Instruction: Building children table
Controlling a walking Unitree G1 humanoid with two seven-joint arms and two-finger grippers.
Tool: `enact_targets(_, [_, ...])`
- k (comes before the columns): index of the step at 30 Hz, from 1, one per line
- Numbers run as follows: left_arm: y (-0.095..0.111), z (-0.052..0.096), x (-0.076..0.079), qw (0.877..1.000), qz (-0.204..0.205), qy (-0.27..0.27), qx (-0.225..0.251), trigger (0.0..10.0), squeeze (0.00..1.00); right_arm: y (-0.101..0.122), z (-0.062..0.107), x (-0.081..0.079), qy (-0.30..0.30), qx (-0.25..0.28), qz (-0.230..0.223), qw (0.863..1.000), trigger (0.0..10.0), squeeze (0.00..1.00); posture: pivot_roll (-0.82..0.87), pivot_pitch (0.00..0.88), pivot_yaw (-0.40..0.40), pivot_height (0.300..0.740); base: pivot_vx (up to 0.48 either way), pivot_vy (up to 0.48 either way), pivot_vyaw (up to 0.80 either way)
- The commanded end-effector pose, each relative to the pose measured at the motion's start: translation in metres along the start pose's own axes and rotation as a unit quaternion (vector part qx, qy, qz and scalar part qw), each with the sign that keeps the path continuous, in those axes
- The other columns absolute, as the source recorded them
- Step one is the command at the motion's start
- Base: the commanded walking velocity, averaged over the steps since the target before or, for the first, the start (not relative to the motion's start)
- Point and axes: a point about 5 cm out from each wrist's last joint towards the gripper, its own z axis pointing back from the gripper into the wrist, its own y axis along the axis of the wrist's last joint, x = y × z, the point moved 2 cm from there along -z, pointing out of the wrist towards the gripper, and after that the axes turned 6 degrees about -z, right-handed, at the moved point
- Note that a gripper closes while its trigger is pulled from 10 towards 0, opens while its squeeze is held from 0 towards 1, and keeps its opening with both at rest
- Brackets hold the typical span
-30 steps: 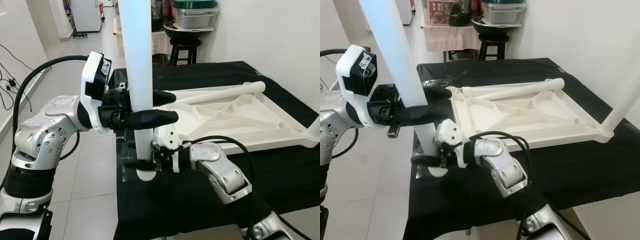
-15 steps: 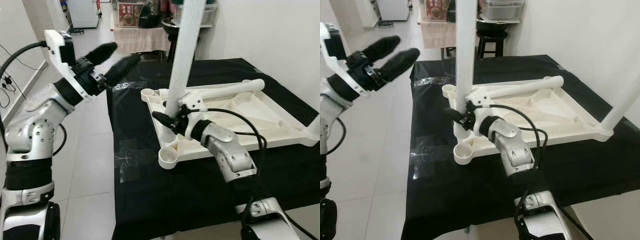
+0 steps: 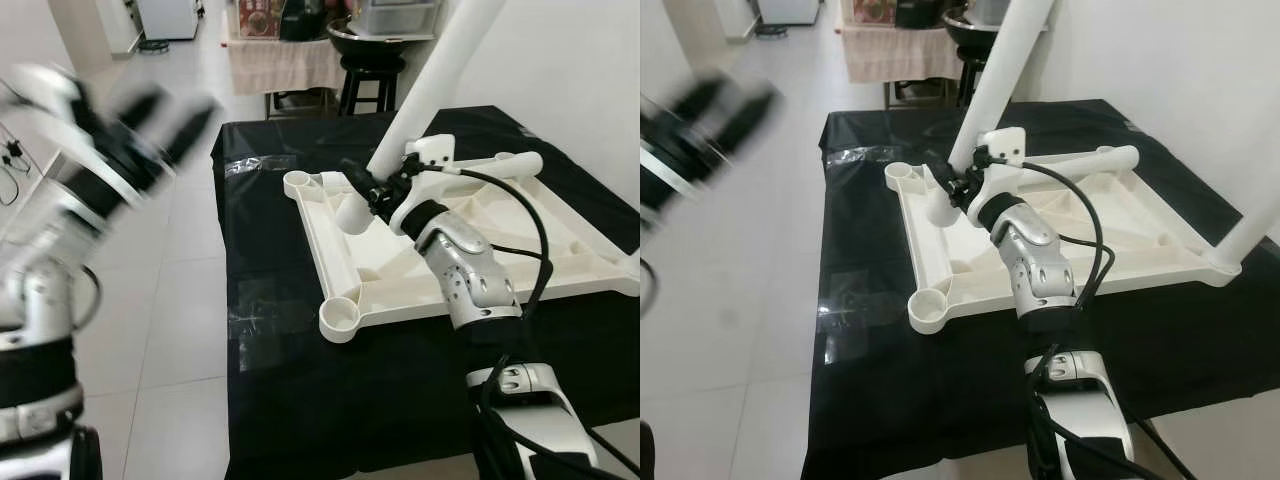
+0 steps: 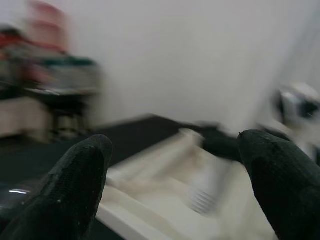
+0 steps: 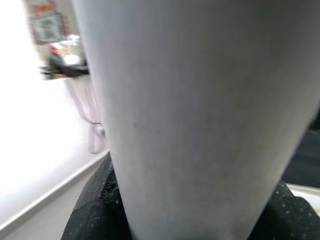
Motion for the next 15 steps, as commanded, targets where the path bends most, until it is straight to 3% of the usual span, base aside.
enact_targets(1, [-0.019, 0.003, 0.036, 0.995, 0.012, -0.092, -0.044, 10.0, 0.00, 0.001, 0.005, -0.005, 0.037, -0.001, 0.002, 0.999, 10.0, 0.00, 0.00, 0.145, -0.029, 0.740, 0.000, 0.000, 0.00])
enact_targets(2, [-0.032, 0.007, 0.052, 0.989, 0.022, -0.128, -0.071, 10.0, 0.00, 0.001, 0.006, -0.007, 0.050, -0.005, 0.007, 0.999, 10.0, 0.00, 0.00, 0.146, -0.029, 0.740, 0.000, 0.000, 0.00])
enact_targets(3, [-0.032, 0.007, 0.052, 0.989, 0.022, -0.128, -0.071, 10.0, 0.00, 0.001, 0.006, -0.007, 0.050, -0.005, 0.007, 0.999, 10.0, 0.00, 0.00, 0.146, -0.029, 0.740, 0.000, 0.000, 0.00])
enact_targets(5, [-0.051, 0.019, 0.079, 0.974, 0.027, -0.192, -0.116, 10.0, 0.00, -0.002, 0.010, -0.005, 0.061, -0.017, 0.024, 0.998, 10.0, 0.00, 0.00, 0.155, -0.031, 0.740, 0.000, 0.000, 0.00])
enact_targets(8, [-0.057, 0.024, 0.088, 0.969, 0.029, -0.208, -0.131, 10.0, 0.00, -0.003, 0.012, -0.002, 0.063, -0.024, 0.033, 0.997, 10.0, 0.00, 0.00, 0.160, -0.028, 0.740, 0.000, 0.000, 0.00])
enact_targets(15, [-0.069, 0.028, 0.093, 0.968, 0.018, -0.202, -0.148, 10.0, 0.00, -0.003, 0.013, 0.007, 0.039, -0.030, 0.040, 0.998, 10.0, 0.00, 0.00, 0.176, -0.032, 0.740, 0.000, 0.000, 0.00])
